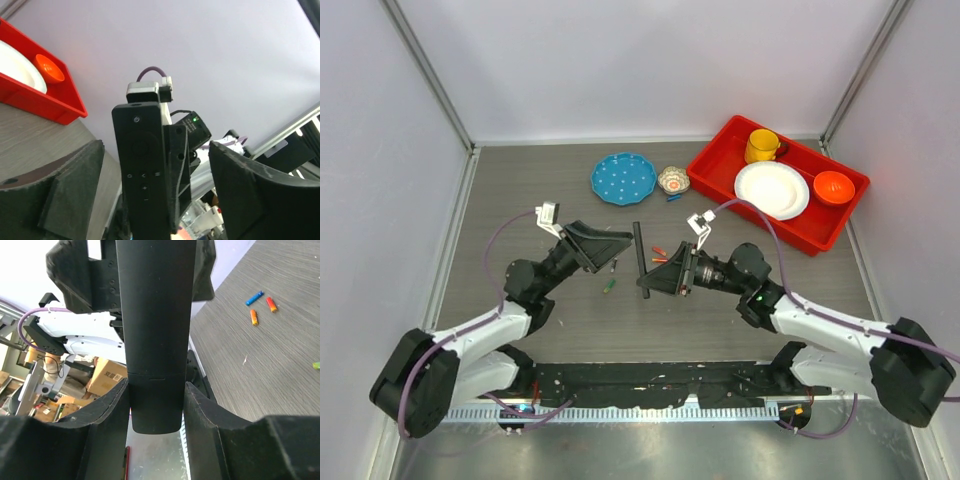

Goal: Load the batteries into the remote control
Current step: Pick up the remote control from the center of the board.

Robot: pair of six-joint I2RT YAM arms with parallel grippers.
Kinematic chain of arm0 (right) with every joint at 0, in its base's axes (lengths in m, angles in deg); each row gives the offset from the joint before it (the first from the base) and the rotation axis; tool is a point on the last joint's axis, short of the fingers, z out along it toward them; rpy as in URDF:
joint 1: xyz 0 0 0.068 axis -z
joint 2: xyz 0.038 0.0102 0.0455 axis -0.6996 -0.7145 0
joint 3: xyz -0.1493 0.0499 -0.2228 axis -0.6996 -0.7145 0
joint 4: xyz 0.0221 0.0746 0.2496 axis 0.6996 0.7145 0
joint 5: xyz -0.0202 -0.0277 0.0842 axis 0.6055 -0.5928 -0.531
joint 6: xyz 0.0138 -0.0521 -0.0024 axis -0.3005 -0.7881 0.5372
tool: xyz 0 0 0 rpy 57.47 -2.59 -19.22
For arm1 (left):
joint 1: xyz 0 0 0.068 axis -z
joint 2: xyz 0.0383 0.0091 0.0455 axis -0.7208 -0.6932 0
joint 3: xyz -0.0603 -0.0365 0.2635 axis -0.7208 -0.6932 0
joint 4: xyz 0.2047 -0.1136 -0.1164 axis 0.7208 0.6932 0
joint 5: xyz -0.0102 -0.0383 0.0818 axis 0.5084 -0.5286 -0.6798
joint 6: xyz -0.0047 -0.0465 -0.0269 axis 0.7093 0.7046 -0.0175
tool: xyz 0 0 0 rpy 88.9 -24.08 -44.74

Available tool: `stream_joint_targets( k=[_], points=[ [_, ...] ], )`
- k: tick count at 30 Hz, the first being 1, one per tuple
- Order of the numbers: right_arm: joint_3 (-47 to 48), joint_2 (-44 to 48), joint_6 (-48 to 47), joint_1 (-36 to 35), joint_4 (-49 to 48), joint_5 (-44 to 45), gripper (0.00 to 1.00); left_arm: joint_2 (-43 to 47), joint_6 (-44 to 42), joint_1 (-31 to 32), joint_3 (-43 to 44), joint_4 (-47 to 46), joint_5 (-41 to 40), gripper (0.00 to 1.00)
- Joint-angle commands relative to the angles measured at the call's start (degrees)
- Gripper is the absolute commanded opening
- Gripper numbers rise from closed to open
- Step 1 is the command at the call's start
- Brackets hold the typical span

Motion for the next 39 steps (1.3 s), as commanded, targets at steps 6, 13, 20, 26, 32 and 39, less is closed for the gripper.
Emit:
stream_joint_targets(
  k=[6, 13, 20, 26, 32, 39],
  points=[
    [14.02, 10.09, -24.12, 0.13, 46.43, 9.52, 0.29, 11.96, -11.43, -1.08, 4.66, 26.91, -8.35, 1.00],
    [25.56, 6.14, -36.19, -2.24, 72.76, 36.87, 0.27, 8.47, -26.03, 5.31, 20.75, 68.27, -23.71, 1.00],
    [27.94, 4.47, -37.96, -7.42, 75.67, 44.09, 0.27, 4.78, -25.25, 14.48, 21.56, 65.31, -32.71, 1.00],
    [27.86, 4.29, -37.44, -10.51, 75.85, 45.94, 0.27, 1.61, -24.36, 16.68, 21.38, 60.47, -31.04, 0.95],
    [27.68, 3.76, -36.38, -12.09, 74.71, 45.94, 0.27, -1.55, -23.58, 18.35, 21.91, 57.66, -30.77, 0.86],
    [27.42, 2.97, -35.15, -12.35, 72.86, 45.50, 0.27, -3.31, -20.50, 20.89, 19.71, 49.67, -32.35, 0.81]
  ],
)
